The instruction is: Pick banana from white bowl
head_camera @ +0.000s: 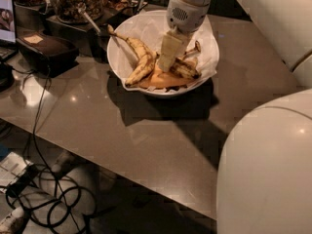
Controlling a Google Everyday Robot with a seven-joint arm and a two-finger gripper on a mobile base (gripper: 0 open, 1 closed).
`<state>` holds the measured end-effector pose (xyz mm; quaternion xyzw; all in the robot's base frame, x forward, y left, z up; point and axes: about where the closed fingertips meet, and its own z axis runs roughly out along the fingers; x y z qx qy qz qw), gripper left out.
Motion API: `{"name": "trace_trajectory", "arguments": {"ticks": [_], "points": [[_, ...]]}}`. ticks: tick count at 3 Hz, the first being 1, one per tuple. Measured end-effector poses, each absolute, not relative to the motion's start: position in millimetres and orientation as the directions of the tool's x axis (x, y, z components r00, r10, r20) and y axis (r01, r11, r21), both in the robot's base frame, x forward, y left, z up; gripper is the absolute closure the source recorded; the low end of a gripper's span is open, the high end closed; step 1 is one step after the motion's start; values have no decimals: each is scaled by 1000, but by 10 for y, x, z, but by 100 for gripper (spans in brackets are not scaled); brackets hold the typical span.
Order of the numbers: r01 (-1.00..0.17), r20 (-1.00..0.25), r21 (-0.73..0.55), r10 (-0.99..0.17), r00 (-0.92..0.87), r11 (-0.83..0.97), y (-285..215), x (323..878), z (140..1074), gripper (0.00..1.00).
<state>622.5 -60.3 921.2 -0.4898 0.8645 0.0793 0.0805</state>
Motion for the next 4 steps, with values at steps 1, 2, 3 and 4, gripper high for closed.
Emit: {"name": "trace_trajectory", "arguments": {"ticks": [1, 2, 3, 4], "points": [[-858, -216, 63, -832, -511, 511, -619, 6235, 9201, 42], [-858, -212, 67, -833, -512, 510, -614, 6240, 9177, 61], [-867, -209, 60, -843, -495, 494, -584, 6226, 9179, 85], [-871, -215, 52, -846, -488, 489, -577, 6210, 9190, 100]]}}
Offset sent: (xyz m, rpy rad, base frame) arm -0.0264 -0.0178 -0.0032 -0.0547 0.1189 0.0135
